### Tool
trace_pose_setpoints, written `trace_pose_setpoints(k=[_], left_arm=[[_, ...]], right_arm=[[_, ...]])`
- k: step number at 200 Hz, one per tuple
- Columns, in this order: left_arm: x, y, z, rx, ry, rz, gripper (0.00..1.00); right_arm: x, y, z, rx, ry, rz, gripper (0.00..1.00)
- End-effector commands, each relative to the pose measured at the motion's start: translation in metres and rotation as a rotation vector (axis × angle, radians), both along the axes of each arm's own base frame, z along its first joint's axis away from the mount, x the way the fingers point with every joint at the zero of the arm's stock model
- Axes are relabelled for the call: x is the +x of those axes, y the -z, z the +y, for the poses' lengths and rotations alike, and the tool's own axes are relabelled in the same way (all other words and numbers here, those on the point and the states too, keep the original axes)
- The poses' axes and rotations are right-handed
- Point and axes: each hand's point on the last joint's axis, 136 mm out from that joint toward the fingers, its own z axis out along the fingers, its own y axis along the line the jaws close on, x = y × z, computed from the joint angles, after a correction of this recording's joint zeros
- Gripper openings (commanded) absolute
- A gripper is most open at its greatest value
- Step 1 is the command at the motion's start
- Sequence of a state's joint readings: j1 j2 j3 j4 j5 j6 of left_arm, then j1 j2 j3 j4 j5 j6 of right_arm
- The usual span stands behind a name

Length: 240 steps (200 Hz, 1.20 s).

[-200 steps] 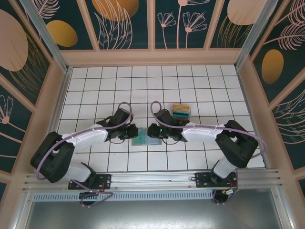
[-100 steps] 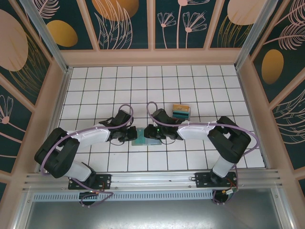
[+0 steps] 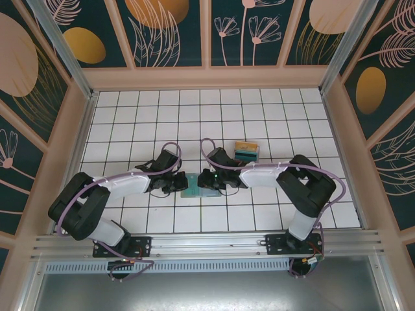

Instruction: Take the credit cards out of the card holder

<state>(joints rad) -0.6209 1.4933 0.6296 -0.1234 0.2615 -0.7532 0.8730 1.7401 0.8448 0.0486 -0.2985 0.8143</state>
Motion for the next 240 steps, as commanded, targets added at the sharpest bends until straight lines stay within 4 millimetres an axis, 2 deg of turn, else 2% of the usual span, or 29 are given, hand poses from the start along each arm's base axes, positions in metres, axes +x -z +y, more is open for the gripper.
trace_pose_setpoints(k=[1,93,205,223,240], left_arm=[[-0.011,0.011,0.001,0.0,0.004,0.049,0.1],[-0.012,0.009,-0.006,-0.033,0.014,0.055,0.1],[-0.011,0.008,-0.009,-0.036,0.02,0.051,0.1],[-0.012,0.009,-0.008,-0.033,0.018,0.054,0.1],[-0.011,0.009,-0.008,-0.032,0.018,0.052,0.1]], right_arm=[[0.0,-0.001,0.005,0.019,-0.005,0.031,0.2],[-0.003,0.008,0.004,0.012,-0.011,0.066,0.19],[-0.003,0.005,0.012,0.046,-0.045,0.071,0.16],[-0.003,0.005,0.014,0.051,-0.053,0.073,0.11],[-0.003,0.003,0.013,0.051,-0.05,0.069,0.02]])
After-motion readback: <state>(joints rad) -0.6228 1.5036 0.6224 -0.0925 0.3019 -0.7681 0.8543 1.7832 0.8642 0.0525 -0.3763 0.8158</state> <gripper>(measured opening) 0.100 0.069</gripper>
